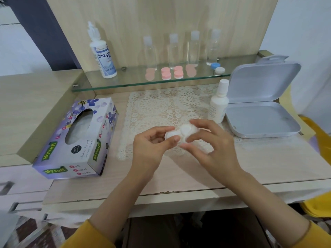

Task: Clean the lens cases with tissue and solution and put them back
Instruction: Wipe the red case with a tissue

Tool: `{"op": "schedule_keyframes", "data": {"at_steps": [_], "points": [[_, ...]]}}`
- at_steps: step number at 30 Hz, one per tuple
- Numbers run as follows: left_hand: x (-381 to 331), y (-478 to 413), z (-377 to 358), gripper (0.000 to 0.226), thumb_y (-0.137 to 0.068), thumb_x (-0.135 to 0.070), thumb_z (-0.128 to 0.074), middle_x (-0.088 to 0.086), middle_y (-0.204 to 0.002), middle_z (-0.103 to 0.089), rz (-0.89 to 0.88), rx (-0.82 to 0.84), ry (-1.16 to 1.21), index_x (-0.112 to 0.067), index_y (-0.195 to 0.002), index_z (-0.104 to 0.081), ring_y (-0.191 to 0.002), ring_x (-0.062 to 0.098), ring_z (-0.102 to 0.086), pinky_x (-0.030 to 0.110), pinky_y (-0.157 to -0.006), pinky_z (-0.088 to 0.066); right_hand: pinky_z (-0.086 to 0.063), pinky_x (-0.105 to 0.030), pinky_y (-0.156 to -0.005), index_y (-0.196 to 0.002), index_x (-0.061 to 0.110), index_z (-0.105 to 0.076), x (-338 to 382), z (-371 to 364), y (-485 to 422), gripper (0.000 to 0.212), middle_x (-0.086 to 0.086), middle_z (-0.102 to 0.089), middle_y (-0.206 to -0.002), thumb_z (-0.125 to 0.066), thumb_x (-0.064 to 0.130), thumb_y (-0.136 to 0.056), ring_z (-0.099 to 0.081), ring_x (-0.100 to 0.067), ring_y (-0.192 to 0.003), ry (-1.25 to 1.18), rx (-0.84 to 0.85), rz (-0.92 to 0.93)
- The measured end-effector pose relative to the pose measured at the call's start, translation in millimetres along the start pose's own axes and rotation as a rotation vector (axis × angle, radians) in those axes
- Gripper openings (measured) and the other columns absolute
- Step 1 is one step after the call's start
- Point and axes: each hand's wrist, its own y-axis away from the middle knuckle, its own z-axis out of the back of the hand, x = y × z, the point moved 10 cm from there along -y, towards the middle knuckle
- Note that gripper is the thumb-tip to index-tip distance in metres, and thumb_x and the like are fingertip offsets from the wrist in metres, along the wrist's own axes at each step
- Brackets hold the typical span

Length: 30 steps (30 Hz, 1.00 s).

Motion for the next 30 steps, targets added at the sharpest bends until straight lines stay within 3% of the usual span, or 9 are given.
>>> {"op": "schedule_keyframes", "data": {"at_steps": [3,5,8,14,18,21,23,28,30], "points": [[-0.9,-0.4,0.9,0.023,-0.068,0.0,-0.074,0.011,-0.085,-0.072,0.006,0.014,0.003,-0.016,-0.084,-0.071,-0.083,0.025,-0.068,0.031,-0.078,-0.055,-0.046,-0.014,-0.083,-0.081,0.007,-0.071,-5.1,0.9,1.1,0.016,-0.004,-0.065,-0.1,-0.059,0.016,-0.083,-0.06,-0.006,-0.093,-0.085,-0.004,-0.003],[-4.1,0.3,0.4,0.023,-0.069,0.001,-0.073,0.009,-0.083,-0.071,-0.005,0.022,-0.001,-0.014,-0.086,-0.07,-0.075,0.016,-0.068,0.02,-0.067,-0.053,-0.052,-0.018,-0.078,-0.088,0.01,-0.067,-10.7,2.7,1.0,0.01,0.004,-0.065,-0.098,-0.064,0.005,-0.08,-0.062,-0.003,-0.091,-0.161,-0.014,-0.068],[-7.7,1.9,-1.4,0.021,-0.071,0.002,-0.072,0.002,-0.079,-0.07,-0.021,0.02,-0.04,-0.014,-0.085,-0.069,-0.065,0.004,-0.065,0.011,-0.056,-0.046,-0.053,-0.016,-0.07,-0.089,0.024,-0.06,-25.3,-0.7,2.1,0.034,0.008,-0.066,-0.093,-0.073,-0.003,-0.072,-0.065,-0.004,-0.082,-0.323,0.006,-0.301],[-8.7,2.3,-1.7,0.021,-0.07,-0.001,-0.073,-0.004,-0.076,-0.072,-0.026,0.017,-0.069,-0.019,-0.082,-0.07,-0.072,0.011,-0.068,0.02,-0.069,-0.054,-0.052,-0.016,-0.068,-0.081,0.022,-0.068,-48.1,-5.8,5.9,0.026,0.01,-0.07,-0.074,-0.078,0.005,-0.065,-0.066,-0.003,-0.068,-0.44,0.002,-0.566],[-8.2,5.9,-4.9,0.017,-0.074,-0.009,-0.071,-0.003,-0.076,-0.073,-0.002,0.055,-0.045,-0.015,-0.09,-0.07,-0.074,0.01,-0.069,0.019,-0.068,-0.053,-0.056,-0.027,-0.068,-0.082,0.014,-0.069,-47.9,-12.8,6.1,0.023,-0.001,-0.071,-0.075,-0.074,-0.003,-0.069,-0.068,-0.015,-0.068,-0.54,0.054,-0.594],[-4.2,6.6,-7.1,0.041,-0.053,-0.024,-0.077,0.001,-0.079,-0.073,0.045,0.09,-0.056,-0.018,-0.093,-0.07,-0.078,0.013,-0.069,0.022,-0.076,-0.054,-0.056,-0.027,-0.062,-0.077,0.018,-0.066,-49.5,-11.5,6.5,0.026,0.003,-0.068,-0.061,-0.074,-0.005,-0.067,-0.066,-0.014,-0.06,-0.532,0.045,-0.603],[-3.2,6.7,-9.1,0.049,-0.048,-0.019,-0.081,0.002,-0.084,-0.073,0.05,0.1,-0.086,-0.018,-0.096,-0.069,-0.079,0.012,-0.068,0.023,-0.076,-0.054,-0.056,-0.031,-0.061,-0.073,0.018,-0.062,-49.9,-7.2,6.5,0.025,0.003,-0.065,-0.059,-0.077,-0.001,-0.065,-0.065,-0.017,-0.058,-0.477,0.021,-0.593],[-4.2,6.2,-5.5,0.038,-0.054,-0.006,-0.083,0.0,-0.082,-0.072,0.006,0.019,-0.086,-0.02,-0.086,-0.069,-0.078,0.016,-0.068,0.021,-0.07,-0.055,-0.054,-0.037,-0.059,-0.063,0.012,-0.056,-38.4,-5.9,4.3,0.023,0.006,-0.059,-0.055,-0.076,0.001,-0.068,-0.06,-0.014,-0.054,-0.464,0.015,-0.522],[-4.4,5.3,-1.4,0.034,-0.054,-0.01,-0.084,-0.001,-0.08,-0.072,-0.002,-0.021,-0.086,-0.021,-0.083,-0.069,-0.077,0.016,-0.068,0.022,-0.07,-0.056,-0.055,-0.032,-0.059,-0.065,0.013,-0.06,-33.9,-6.2,4.6,0.017,0.005,-0.062,-0.058,-0.076,0.018,-0.068,-0.061,-0.013,-0.057,-0.497,0.028,-0.506]]}}
